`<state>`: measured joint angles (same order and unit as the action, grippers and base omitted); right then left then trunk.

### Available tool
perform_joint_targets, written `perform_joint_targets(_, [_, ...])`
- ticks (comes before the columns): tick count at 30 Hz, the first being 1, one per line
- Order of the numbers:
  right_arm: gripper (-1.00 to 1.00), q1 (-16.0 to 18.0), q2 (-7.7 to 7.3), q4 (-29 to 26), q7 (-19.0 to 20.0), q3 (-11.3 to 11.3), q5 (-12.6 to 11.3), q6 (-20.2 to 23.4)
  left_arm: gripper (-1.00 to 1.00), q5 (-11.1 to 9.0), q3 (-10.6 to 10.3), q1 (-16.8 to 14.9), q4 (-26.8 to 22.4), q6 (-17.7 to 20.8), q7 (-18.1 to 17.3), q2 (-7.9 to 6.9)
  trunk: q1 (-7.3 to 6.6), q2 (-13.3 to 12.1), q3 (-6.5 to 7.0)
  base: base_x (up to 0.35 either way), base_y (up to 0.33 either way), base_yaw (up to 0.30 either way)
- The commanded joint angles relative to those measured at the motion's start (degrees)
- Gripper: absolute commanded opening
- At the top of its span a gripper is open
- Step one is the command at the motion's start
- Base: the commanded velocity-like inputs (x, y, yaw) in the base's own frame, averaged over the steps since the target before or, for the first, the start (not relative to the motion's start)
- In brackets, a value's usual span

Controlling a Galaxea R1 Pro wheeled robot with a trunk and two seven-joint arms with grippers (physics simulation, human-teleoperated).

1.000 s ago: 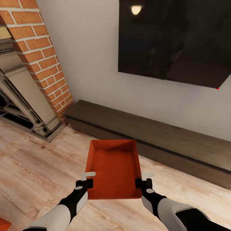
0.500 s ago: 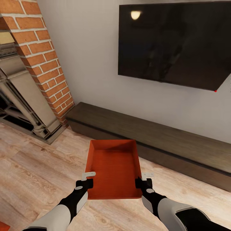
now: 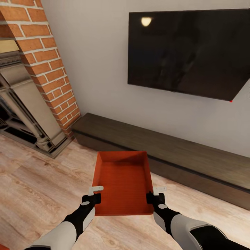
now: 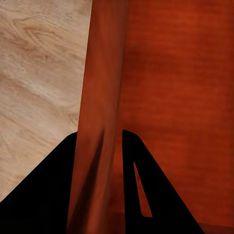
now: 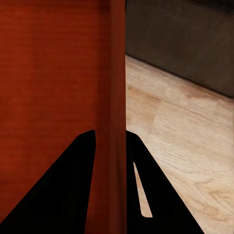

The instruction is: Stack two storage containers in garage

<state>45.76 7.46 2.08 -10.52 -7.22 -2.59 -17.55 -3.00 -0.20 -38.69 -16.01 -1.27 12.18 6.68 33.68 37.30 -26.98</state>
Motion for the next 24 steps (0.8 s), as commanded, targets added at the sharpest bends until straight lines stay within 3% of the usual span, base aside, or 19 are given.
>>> perform_joint_targets(1, [-1.00, 0.12, 0.04, -0.23, 0.41, 2.56, 1.80, -0.46, -1.00, -0.36, 0.29, 0.01, 0.19, -0.13, 1.35, -0.63, 0.01, 0.06, 0.03, 0.000, 0.000, 0.000])
perform_joint_targets(24, [-1.00, 0.12, 0.01, -0.23, 0.49, 2.56, 1.80, -0.46, -1.00, -0.38, 0.29, 0.01, 0.19, -0.13, 1.35, -0.70, 0.01, 0.06, 2.07, 0.000, 0.000, 0.000])
